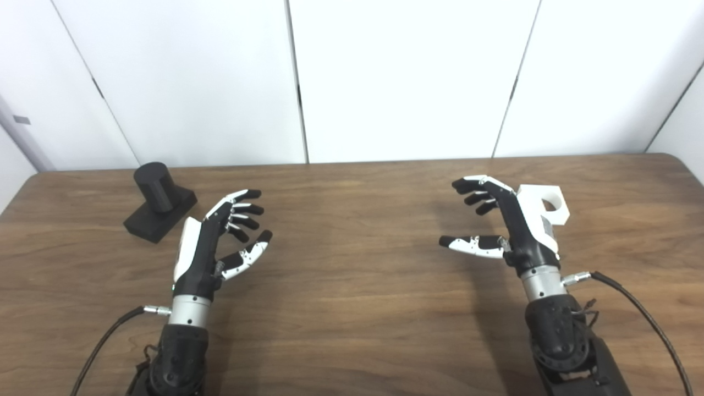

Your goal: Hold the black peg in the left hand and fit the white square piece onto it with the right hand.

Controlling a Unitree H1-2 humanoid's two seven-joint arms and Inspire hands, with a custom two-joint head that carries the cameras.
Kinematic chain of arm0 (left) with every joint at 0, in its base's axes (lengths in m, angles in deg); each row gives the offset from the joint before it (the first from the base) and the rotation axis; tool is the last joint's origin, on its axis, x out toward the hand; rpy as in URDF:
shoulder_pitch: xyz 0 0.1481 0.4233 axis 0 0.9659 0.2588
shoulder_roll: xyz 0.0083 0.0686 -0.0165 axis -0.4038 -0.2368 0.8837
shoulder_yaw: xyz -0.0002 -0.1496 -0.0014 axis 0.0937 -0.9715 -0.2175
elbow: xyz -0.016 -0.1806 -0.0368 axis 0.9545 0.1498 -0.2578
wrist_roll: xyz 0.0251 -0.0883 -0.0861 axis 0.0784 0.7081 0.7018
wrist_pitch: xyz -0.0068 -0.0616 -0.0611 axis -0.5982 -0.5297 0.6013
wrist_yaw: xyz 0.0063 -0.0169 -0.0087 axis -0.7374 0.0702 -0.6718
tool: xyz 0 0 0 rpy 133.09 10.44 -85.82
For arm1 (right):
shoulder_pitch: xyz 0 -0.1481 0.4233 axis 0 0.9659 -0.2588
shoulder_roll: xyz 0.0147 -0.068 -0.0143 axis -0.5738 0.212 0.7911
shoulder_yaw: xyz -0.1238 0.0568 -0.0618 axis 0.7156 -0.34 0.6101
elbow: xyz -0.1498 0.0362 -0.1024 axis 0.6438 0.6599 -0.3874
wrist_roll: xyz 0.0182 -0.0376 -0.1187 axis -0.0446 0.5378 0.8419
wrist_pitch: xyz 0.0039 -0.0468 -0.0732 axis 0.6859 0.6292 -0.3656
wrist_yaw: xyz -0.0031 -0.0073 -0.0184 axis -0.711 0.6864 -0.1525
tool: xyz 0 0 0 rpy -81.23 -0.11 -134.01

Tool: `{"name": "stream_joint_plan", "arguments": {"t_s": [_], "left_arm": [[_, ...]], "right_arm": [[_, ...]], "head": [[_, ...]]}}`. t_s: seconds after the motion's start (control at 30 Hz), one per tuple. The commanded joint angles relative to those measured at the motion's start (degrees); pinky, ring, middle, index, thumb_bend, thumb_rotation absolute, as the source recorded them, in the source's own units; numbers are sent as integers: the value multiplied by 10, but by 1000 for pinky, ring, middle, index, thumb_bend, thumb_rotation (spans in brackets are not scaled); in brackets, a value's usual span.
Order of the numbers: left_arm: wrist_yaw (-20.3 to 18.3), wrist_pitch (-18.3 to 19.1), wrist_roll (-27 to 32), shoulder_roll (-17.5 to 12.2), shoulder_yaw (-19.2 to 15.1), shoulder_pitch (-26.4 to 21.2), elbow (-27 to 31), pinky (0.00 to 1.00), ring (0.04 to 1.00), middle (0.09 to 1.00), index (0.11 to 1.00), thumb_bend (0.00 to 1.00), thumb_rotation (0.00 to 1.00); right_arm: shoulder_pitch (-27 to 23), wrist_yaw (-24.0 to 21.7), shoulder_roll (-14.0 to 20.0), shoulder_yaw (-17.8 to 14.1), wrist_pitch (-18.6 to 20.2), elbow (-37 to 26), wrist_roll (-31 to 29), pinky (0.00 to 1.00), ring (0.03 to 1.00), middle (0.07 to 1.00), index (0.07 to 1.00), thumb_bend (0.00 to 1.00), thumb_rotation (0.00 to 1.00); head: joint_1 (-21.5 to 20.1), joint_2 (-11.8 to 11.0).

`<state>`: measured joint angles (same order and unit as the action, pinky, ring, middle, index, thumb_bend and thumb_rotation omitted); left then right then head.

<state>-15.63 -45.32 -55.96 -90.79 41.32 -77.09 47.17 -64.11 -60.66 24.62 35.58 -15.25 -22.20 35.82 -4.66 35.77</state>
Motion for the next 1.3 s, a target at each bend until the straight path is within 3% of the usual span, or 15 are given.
{"name": "stream_joint_plan", "arguments": {"t_s": [0.0,0.73,0.83,1.0,1.1,1.27], "left_arm": [[10,-21,3,-4,-2,-16,16,437,576,665,753,511,0],[9,-24,7,-5,-2,-19,8,445,589,665,696,509,0],[10,-24,5,-3,0,-18,8,449,589,667,698,508,0],[18,-13,-19,8,10,-20,8,464,590,670,699,506,27],[18,-3,-17,18,15,-21,7,491,608,681,704,520,82],[17,15,-19,35,19,-22,12,479,607,685,705,542,66]], "right_arm": [[-21,10,4,-1,-14,-7,1,537,635,685,676,648,0],[-22,9,4,1,-15,-8,0,542,639,687,677,655,0],[-21,9,6,1,-17,-6,-1,541,639,688,677,653,0],[-18,-7,21,-6,-15,-7,-14,548,659,707,690,638,1],[-18,-10,28,-13,-14,-10,-23,547,653,701,689,652,0],[-20,-16,35,-22,-14,-8,-43,561,656,703,692,665,0]], "head": [[0,1],[2,3],[30,-1],[130,-7],[165,-9],[205,-13]]}}
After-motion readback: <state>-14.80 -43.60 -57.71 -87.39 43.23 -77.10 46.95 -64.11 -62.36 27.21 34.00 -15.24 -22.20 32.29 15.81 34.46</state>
